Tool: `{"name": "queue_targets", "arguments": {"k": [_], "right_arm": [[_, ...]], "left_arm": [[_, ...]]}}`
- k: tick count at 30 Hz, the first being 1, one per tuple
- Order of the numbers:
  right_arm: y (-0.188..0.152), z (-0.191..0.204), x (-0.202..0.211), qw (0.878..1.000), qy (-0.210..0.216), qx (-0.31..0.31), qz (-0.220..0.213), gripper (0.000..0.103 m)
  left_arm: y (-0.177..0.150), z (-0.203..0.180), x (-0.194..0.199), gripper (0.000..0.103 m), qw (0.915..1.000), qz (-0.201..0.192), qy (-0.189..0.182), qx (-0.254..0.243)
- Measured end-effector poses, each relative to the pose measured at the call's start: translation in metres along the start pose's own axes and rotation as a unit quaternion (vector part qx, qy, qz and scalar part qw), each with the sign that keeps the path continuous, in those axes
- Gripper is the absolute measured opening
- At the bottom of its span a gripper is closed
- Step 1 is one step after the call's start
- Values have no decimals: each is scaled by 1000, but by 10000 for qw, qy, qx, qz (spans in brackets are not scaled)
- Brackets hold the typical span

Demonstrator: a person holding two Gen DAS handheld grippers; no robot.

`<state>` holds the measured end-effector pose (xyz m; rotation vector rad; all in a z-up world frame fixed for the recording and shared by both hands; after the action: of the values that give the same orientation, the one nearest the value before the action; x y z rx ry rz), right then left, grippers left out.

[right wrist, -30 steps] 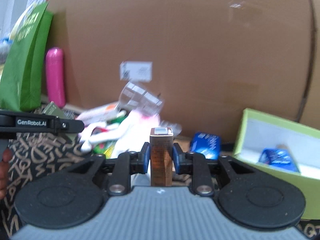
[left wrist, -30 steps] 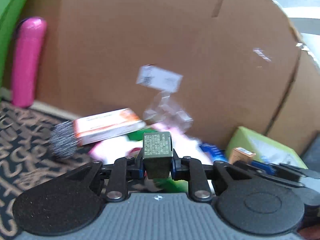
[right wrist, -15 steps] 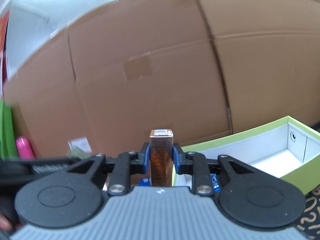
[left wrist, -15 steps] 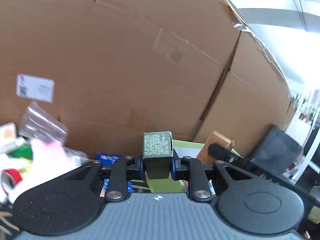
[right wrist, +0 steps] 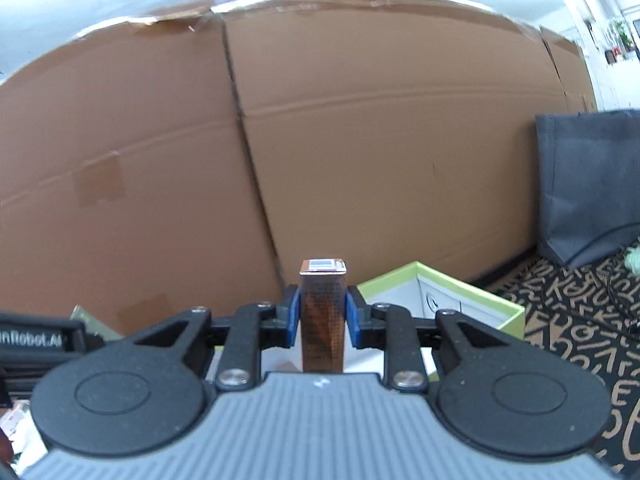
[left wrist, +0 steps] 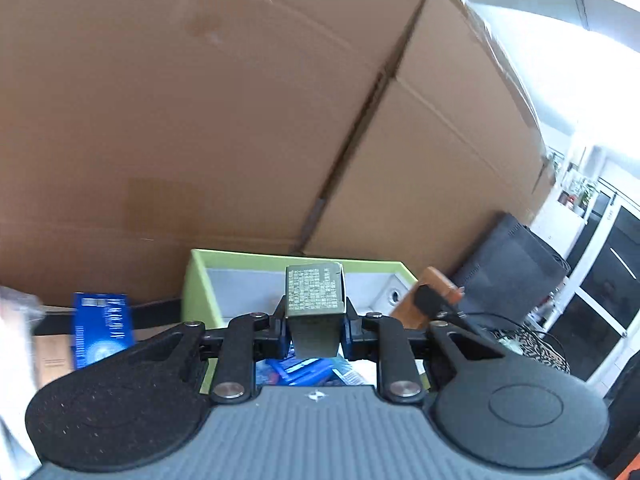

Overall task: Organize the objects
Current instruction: 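Carry both items into the lime-green box and open both grippers, then return to the pile and grasp the white glove with the right gripper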

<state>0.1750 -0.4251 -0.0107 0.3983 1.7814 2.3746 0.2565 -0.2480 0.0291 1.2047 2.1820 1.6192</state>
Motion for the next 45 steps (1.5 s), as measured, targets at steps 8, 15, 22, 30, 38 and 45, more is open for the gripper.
{"name": "queue_targets", "arguments": {"k": [8, 15, 22, 30, 38, 45], "right_arm": [[-11, -18, -16, 9970, -769, 81, -95, 91], [-9, -19, -12, 9980, -601, -14, -197, 101], [-31, 34, -22, 9943, 153, 970, 423, 100], [-63, 69, -29, 9718, 451, 2167, 809, 99], [-72, 110, -11, 9641, 1528, 2001, 843, 98], [-60, 124, 15, 9719, 1446, 1837, 254, 100]], "left_arm": [[-8, 15, -8, 100, 9995, -230, 190, 54], [-14, 42, 29, 100, 9983, -411, 382, 165], [-20, 73, 78, 100, 9932, -599, 997, -71], [-24, 114, 123, 100, 9838, -739, 1610, -270], [-30, 157, 146, 100, 9790, -708, 1906, 136], [-36, 175, 161, 100, 9773, -652, 1989, 319]]}}
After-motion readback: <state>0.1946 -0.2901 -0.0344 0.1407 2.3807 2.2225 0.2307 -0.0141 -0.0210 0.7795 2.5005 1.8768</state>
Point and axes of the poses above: each gripper's, at about its wrist camera, not at the fingertips, and x roughly against the way its jaws point, z to its left, y to its top, the point moved 6 cm from there along -x, roughly the way its jaws point, and after that the axes turned 2 degrees about -z, right-handed, at the moved point
